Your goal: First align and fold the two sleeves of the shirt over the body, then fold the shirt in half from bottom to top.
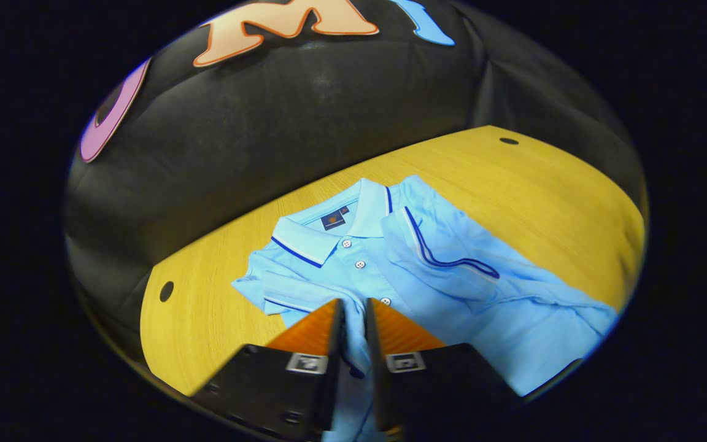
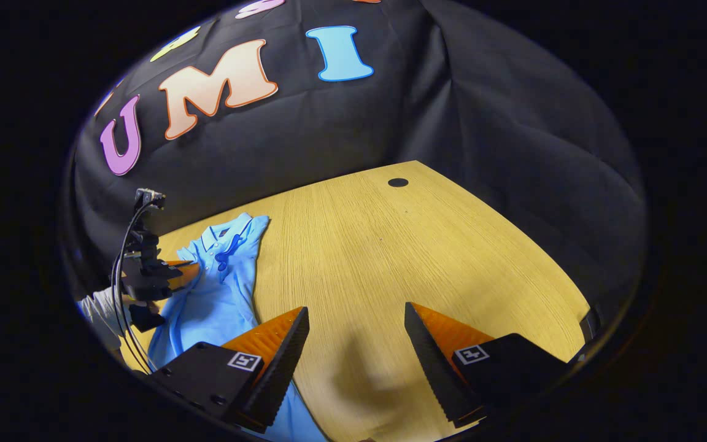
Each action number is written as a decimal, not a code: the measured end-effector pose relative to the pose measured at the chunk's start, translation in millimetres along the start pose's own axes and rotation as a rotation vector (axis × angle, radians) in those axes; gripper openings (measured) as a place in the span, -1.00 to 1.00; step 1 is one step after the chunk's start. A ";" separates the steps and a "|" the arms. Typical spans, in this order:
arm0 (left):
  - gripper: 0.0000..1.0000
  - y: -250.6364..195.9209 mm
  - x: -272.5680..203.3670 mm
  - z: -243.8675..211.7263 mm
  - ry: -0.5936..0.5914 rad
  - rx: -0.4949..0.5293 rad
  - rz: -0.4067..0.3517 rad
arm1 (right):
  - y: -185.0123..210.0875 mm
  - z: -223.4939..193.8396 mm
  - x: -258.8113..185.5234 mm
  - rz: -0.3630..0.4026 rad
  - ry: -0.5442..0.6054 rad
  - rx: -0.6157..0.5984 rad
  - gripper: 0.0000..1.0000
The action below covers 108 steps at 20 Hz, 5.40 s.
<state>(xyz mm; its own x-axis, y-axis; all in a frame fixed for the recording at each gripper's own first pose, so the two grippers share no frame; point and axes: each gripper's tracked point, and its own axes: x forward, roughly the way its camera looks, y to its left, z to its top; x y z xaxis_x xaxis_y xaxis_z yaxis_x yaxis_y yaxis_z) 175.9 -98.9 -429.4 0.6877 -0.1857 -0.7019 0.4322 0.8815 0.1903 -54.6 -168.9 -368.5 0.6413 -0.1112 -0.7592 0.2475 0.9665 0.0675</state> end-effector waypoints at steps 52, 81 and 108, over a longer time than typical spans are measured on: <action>-1.00 -58.2 -277.0 -220.6 0.066 -0.376 -0.028 | 97.1 -205.3 -106.7 0.241 0.132 -0.163 -0.94; -1.00 59.8 -170.1 84.4 -0.324 -0.369 0.043 | 222.7 137.7 36.3 0.458 -0.269 -0.114 -0.94; 0.89 81.6 -275.3 117.6 -0.488 -0.340 0.217 | 182.4 192.0 -72.4 0.326 -0.555 -0.229 0.97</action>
<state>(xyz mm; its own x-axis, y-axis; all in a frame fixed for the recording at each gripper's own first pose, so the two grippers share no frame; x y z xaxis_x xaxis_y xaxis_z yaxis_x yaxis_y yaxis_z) 90.5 -26.9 -139.9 0.9605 -0.0930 -0.2623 0.0986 0.9951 0.0083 83.6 -28.9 -177.0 0.9495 0.1509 -0.2750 -0.1421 0.9885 0.0517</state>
